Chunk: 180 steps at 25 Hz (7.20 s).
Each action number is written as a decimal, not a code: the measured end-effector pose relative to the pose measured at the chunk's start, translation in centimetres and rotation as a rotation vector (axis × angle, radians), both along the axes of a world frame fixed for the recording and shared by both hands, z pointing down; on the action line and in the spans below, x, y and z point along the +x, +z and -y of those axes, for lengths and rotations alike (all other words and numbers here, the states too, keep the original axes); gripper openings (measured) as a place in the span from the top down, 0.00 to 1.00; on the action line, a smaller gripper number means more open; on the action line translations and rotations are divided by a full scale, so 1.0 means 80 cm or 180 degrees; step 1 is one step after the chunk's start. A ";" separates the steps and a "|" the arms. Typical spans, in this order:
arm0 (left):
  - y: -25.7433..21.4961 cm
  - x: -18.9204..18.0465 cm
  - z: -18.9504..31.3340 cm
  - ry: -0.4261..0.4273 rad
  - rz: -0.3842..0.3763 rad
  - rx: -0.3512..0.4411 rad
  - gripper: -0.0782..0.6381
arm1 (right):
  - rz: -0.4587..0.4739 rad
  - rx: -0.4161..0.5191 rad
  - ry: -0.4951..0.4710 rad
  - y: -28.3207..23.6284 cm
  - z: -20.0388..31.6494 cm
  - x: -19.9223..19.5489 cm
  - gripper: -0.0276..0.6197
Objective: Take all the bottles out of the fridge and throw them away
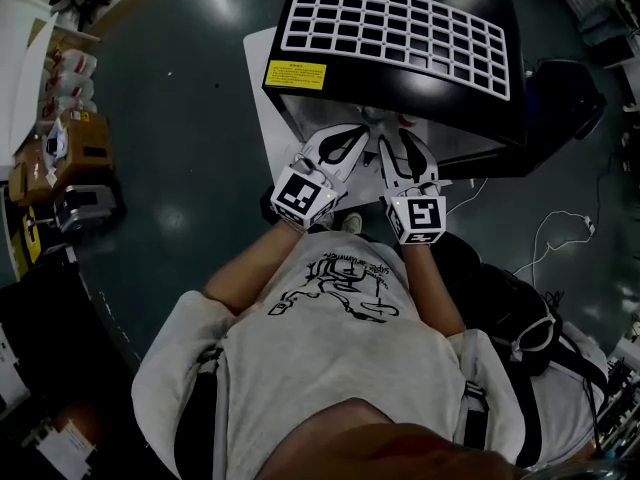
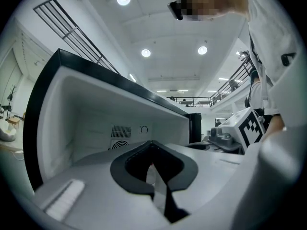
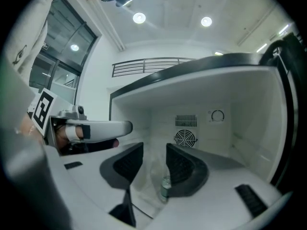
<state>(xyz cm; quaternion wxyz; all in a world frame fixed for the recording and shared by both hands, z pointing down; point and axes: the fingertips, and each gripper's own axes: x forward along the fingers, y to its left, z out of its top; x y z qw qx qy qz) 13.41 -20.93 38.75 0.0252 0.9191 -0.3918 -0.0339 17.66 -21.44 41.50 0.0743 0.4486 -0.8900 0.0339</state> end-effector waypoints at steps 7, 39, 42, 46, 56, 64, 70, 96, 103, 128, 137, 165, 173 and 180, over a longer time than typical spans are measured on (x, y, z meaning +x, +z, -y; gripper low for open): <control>0.012 0.003 0.014 -0.0018 0.0058 0.0035 0.88 | -0.0055 -0.0023 0.0021 0.019 0.017 -0.003 0.76; 0.087 0.000 0.080 -0.0196 0.0230 -0.0144 0.88 | -0.0234 -0.0186 0.0164 0.106 0.121 -0.021 0.65; 0.096 -0.002 0.086 -0.0212 0.0242 -0.0192 0.88 | -0.0214 -0.0188 0.0167 0.108 0.130 -0.023 0.65; 0.100 -0.005 0.090 -0.0234 0.0247 -0.0222 0.88 | -0.0188 -0.0207 0.0167 0.110 0.139 -0.025 0.65; 0.098 -0.010 0.095 -0.0237 0.0247 -0.0223 0.88 | -0.0114 -0.0199 0.0162 0.112 0.148 -0.023 0.69; 0.099 -0.011 0.092 -0.0235 0.0253 -0.0236 0.88 | -0.0123 -0.0181 0.0152 0.109 0.142 -0.022 0.71; 0.095 -0.012 0.091 -0.0232 0.0244 -0.0221 0.88 | -0.0133 -0.0193 0.0149 0.109 0.135 -0.019 0.72; 0.067 -0.013 0.068 -0.0234 0.0184 -0.0157 0.88 | -0.0113 -0.0189 -0.0081 0.056 0.073 -0.011 0.72; 0.042 -0.013 0.051 -0.0188 0.0107 -0.0166 0.88 | -0.0136 -0.0174 -0.0132 0.026 0.046 -0.009 0.72; -0.097 -0.005 -0.034 -0.0022 -0.0032 0.0182 0.88 | -0.0139 0.0095 -0.0325 -0.118 -0.044 0.009 0.72; -0.115 -0.005 -0.059 -0.0010 -0.0005 0.0150 0.88 | -0.0143 0.0080 -0.0371 -0.140 -0.066 0.016 0.72; -0.136 0.047 -0.104 -0.0063 -0.0124 0.0184 0.88 | -0.0219 0.0149 -0.0536 -0.161 -0.108 0.055 0.72; -0.131 0.039 -0.113 -0.0059 -0.0096 0.0157 0.88 | -0.0188 0.0152 -0.0515 -0.164 -0.118 0.048 0.72; -0.135 0.020 -0.119 -0.0001 -0.0088 0.0182 0.88 | -0.0201 0.0142 -0.0487 -0.166 -0.127 0.029 0.72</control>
